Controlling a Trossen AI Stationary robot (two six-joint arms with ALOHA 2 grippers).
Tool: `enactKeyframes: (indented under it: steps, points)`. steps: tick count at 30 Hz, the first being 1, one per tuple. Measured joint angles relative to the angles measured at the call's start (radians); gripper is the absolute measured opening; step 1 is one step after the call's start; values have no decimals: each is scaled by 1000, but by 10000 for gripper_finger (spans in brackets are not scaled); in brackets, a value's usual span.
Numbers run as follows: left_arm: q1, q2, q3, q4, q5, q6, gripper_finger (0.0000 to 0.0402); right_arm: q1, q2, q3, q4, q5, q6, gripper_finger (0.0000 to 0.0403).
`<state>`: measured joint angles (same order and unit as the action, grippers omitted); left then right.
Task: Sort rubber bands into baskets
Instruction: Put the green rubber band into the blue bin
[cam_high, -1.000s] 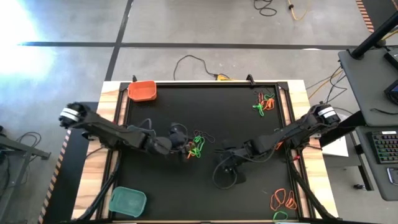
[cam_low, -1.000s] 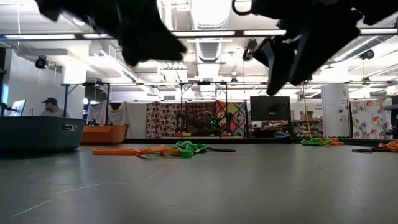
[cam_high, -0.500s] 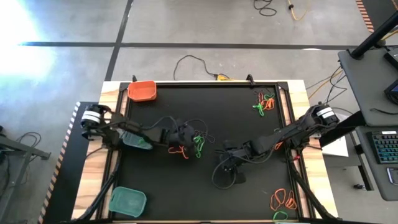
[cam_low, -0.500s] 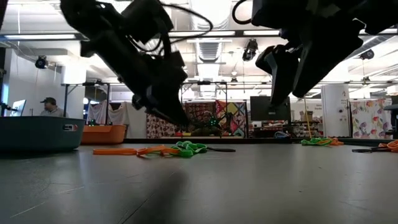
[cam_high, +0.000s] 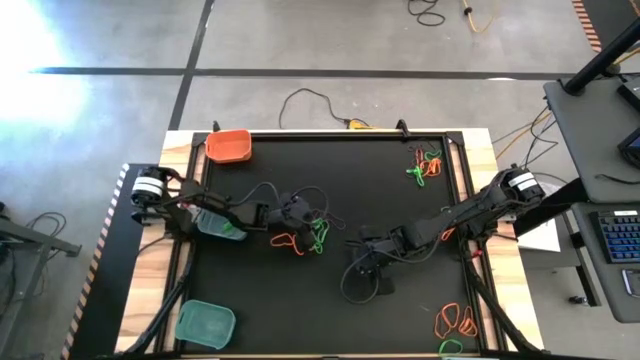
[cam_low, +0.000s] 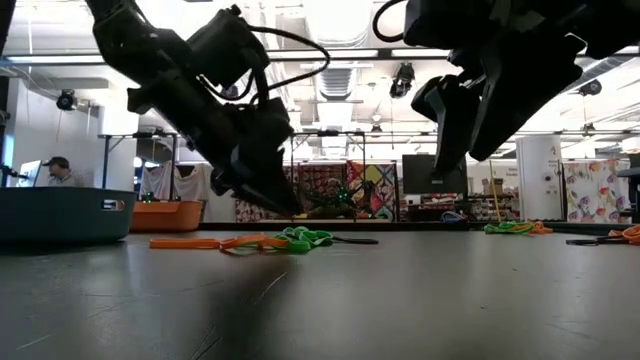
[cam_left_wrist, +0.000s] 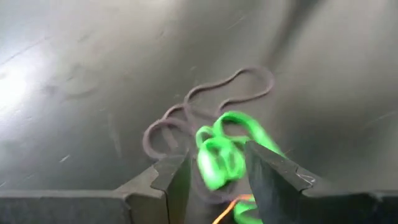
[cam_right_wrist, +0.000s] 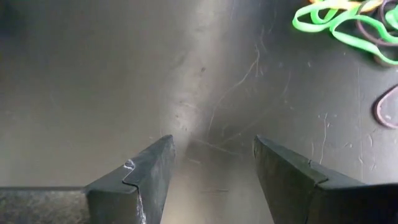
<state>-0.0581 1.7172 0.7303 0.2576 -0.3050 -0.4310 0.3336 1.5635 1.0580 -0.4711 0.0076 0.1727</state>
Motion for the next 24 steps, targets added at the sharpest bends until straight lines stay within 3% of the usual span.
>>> enactKeyframes:
  steps: [6,11,19,24]
  points:
    - [1,3,-52,89,4,14,135,0,0,0,36,3,9,210]
    - [0,77,-80,262,3,49,135,0,0,0,36,4,3,210]
    - [0,127,-68,272,18,116,132,0,0,-2,35,5,10,210]
    - [0,122,-76,263,18,116,96,0,0,-8,34,37,6,210]
